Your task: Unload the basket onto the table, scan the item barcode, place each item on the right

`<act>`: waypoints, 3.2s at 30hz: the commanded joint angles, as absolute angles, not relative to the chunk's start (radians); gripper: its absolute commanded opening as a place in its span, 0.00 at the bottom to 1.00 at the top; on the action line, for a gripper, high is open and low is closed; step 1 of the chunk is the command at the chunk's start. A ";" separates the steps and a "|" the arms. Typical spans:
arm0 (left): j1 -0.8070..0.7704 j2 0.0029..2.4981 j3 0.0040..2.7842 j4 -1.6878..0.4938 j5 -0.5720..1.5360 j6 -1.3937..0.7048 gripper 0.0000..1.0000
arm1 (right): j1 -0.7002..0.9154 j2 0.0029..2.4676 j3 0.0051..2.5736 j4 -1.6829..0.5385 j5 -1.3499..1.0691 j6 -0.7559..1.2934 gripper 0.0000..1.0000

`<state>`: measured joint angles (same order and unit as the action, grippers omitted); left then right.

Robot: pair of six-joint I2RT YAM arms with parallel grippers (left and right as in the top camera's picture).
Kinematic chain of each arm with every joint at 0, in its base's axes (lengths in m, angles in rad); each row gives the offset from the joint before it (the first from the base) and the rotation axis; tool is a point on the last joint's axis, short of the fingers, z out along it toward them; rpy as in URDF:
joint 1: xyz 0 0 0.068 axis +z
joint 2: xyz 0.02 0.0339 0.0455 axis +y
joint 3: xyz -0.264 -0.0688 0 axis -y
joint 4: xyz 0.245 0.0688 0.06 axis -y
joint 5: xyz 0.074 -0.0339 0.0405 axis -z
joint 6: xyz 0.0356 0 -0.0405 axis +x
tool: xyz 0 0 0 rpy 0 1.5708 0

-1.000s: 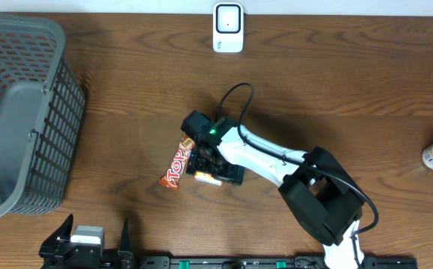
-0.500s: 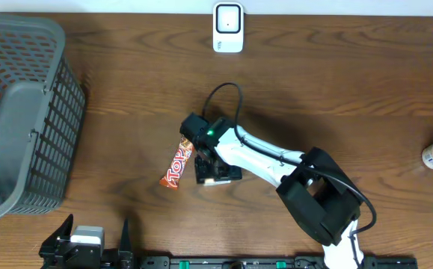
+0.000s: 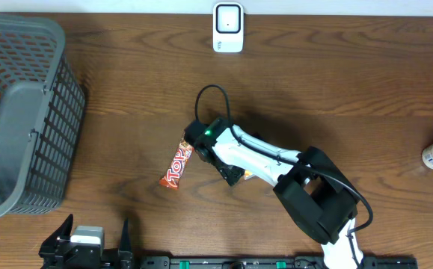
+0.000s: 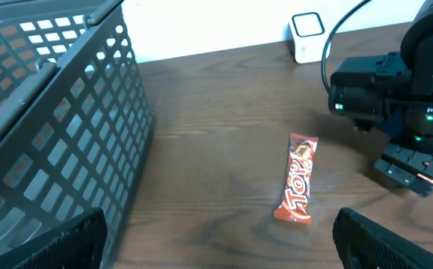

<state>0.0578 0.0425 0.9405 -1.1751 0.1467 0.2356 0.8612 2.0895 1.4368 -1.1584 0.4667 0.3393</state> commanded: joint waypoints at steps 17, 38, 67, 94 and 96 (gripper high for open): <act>0.056 0.040 0.946 -1.175 0.137 0.238 0.96 | 0.915 1.795 1.452 -1.173 0.219 0.538 0.90; 0.056 0.040 0.946 -1.175 0.137 0.238 0.96 | 0.930 2.048 1.393 -1.121 0.445 0.464 0.65; 0.056 0.040 0.946 -1.175 0.137 0.238 0.96 | 0.900 1.903 1.477 -1.191 0.109 0.329 0.01; 0.056 0.040 0.946 -1.175 0.137 0.238 0.96 | 0.840 1.812 1.248 -1.110 0.199 0.440 0.46; 0.056 0.040 0.946 -1.175 0.137 0.238 0.96 | 0.839 1.837 1.248 -1.096 0.213 0.440 0.46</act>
<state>0.0578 0.0425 0.9405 -1.1751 0.1463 0.2356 0.8356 1.8126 1.2491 -1.1122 0.1650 0.4179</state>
